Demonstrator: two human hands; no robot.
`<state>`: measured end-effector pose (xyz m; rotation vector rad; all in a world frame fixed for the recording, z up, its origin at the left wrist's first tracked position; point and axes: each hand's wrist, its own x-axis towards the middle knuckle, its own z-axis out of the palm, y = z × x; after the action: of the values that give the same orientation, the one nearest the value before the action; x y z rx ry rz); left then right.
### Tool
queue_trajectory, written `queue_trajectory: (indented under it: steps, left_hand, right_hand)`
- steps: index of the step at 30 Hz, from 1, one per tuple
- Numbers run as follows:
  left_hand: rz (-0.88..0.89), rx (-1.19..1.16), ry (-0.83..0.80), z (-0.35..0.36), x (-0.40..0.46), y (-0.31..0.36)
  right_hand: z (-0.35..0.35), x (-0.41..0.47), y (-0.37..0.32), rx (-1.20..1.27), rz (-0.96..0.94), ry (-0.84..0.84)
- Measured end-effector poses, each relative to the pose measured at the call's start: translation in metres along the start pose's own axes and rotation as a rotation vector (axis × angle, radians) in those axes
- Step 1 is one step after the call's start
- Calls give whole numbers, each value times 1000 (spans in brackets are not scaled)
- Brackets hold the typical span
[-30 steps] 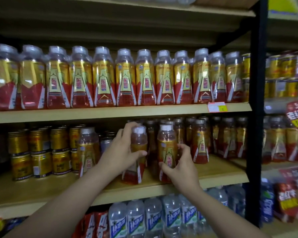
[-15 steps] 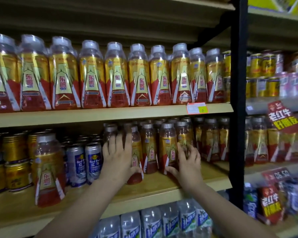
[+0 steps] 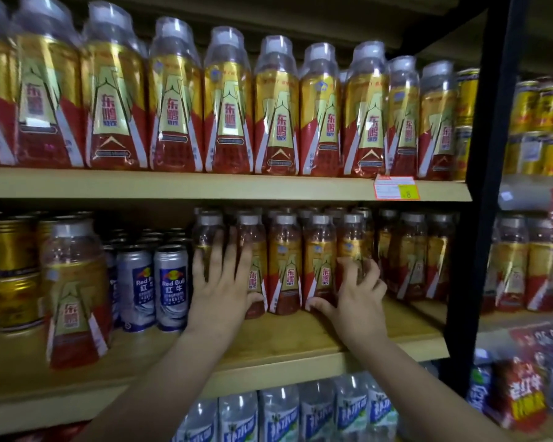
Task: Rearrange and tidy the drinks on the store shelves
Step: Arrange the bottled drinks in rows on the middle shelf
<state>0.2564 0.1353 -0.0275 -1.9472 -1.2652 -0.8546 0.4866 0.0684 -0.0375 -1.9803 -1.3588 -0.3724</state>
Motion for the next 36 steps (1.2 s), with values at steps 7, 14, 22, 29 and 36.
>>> queue_trajectory:
  steps: [7, 14, 22, 29, 36]
  left_hand:
    - [-10, -29, -50, -12, -3, 1]
    - [-31, -350, 120, -76, -58, -29]
    - [-503, -596, 250, -100, -122, -158]
    - [-517, -997, -201, -85, -126, -190]
    - [-457, -1002, -132, -90, -129, -138]
  right_hand:
    - [-5, -4, -6, -30, 16, -11]
    - [-9, -33, -28, 132, -78, 219]
    - [27, -110, -218, 750, -569, -346]
    - [42, -116, -268, 1200, -286, -485]
    - [17, -124, -220, 1197, -281, -362]
